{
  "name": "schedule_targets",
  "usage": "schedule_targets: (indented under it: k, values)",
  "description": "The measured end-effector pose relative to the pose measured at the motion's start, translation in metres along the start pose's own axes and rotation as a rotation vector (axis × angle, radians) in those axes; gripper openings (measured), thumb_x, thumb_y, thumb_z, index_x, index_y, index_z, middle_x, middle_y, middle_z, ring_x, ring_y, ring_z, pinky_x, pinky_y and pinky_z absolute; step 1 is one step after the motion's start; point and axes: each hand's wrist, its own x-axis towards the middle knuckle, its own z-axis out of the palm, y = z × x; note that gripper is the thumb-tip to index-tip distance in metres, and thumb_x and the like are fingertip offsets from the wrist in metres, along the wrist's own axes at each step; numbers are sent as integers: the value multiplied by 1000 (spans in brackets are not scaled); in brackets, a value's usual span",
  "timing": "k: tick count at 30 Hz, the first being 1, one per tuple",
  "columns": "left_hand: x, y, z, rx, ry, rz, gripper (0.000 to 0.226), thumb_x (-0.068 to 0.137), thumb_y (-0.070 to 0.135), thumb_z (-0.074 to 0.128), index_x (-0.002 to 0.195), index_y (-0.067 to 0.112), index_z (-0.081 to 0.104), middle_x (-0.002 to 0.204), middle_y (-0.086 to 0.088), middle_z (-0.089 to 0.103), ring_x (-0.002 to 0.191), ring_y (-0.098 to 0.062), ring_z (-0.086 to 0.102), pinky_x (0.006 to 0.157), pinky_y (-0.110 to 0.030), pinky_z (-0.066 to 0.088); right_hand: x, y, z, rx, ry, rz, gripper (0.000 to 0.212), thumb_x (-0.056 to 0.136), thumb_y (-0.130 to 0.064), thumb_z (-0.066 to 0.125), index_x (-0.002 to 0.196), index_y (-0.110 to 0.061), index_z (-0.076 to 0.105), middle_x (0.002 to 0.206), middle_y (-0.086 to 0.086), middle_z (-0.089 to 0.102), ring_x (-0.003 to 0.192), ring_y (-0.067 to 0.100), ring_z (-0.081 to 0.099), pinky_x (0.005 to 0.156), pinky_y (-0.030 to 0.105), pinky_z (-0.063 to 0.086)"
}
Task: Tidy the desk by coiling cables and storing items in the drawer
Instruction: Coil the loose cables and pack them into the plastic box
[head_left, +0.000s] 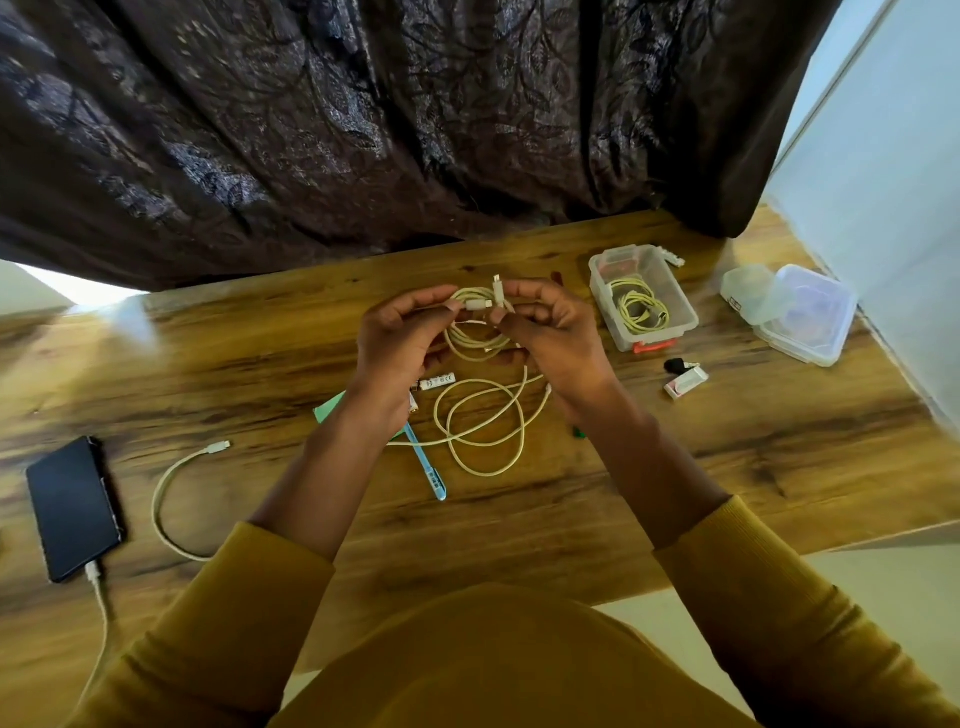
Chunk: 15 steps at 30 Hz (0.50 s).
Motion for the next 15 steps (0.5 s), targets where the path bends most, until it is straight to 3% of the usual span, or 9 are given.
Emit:
schedule_targets:
  k: [3,6,9,12,15]
  values:
    - [1,-6,11,28,-28,-49,24,99,12,69,122,16,75,107,-4,81,102,-20,77,87,-37,63,2,3,-20,-30,42,30,32,95,-3,71,126,-8,67,109,12,78,97,28,77,81,53,64]
    - [4,-12,25,62,-43,-76,25,99,13,69,122,16,75,105,-4,81,101,-20,77,86,-35,62,2,4,-38,-70,93,42,28,95,-1,70,122,-7,69,107,12,78,95,29,77,81,55,64]
    - [7,-18,44,94,-80,-72,21,98,12,70,116,18,77,103,-4,81,97,-18,77,80,-30,62,3,8,-57,-120,149,51,24,95,1,69,117,-8,72,104,9,79,91,26,78,79,54,64]
    - [15,-25,66,103,-99,-86,20,96,7,71,112,17,78,103,-4,81,100,-20,77,83,-32,63,8,14,-80,-182,196,50,23,94,-1,71,111,-14,76,104,3,80,96,24,77,83,53,64]
    - [23,-29,90,116,-107,-105,21,96,5,71,113,15,77,102,-3,81,100,-18,77,82,-29,63,12,13,-103,-195,215,72,20,95,-1,71,112,-10,76,103,3,79,93,20,78,79,47,65]
